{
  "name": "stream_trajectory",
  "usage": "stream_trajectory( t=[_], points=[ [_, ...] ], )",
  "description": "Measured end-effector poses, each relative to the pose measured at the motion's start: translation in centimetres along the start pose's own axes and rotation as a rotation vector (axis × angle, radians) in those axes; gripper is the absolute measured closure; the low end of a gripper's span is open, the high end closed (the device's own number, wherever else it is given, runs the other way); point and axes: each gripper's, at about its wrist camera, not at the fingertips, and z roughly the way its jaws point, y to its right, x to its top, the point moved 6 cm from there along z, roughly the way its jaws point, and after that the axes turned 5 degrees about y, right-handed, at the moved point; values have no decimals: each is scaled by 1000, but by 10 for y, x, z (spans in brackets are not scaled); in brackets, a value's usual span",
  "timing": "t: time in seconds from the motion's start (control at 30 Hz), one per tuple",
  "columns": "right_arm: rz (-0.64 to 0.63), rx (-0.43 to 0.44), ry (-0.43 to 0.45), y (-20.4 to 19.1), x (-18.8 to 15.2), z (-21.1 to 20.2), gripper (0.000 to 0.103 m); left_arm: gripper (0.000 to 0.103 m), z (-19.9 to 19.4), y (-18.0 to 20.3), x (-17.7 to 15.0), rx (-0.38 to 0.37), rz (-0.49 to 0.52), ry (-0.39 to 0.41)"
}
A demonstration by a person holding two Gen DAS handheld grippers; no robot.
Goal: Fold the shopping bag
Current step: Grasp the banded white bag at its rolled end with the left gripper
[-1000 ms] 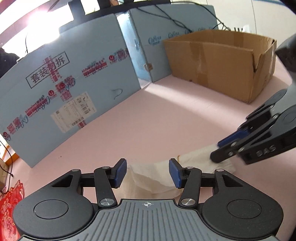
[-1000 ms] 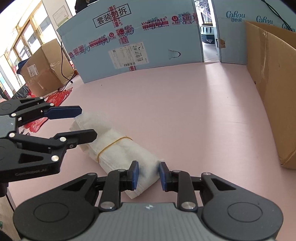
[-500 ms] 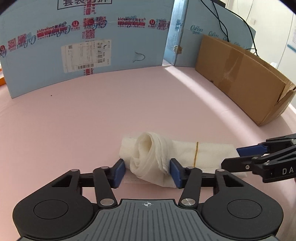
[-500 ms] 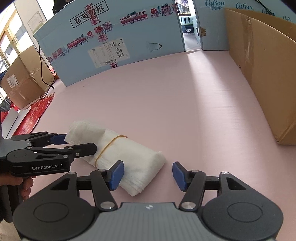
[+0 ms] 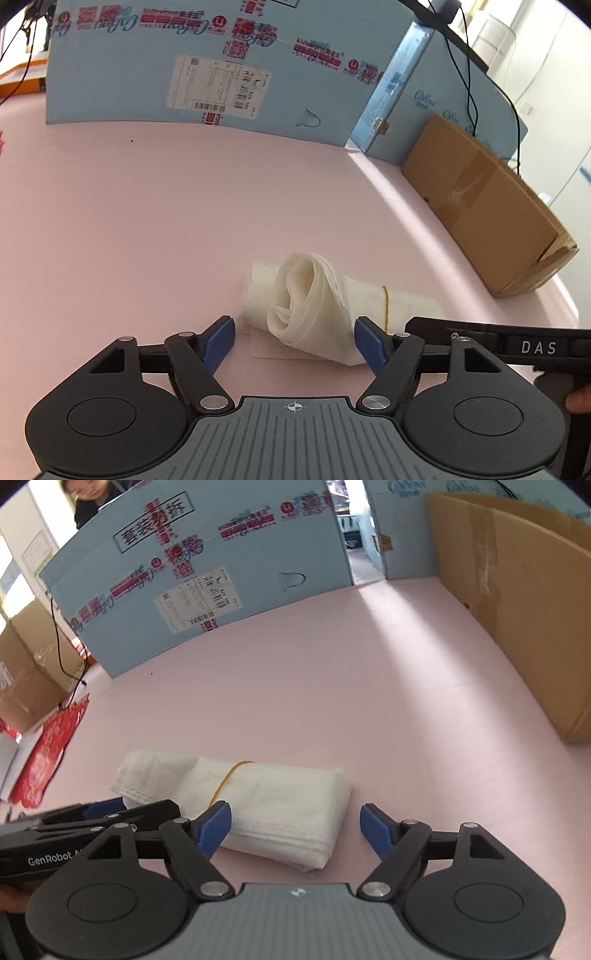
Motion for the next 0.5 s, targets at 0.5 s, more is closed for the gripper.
stream_trajectory(
  t=[0.5],
  points=[
    [382, 202, 145, 27, -7, 0, 0, 0, 9, -6, 8, -86, -180, 64]
  ],
)
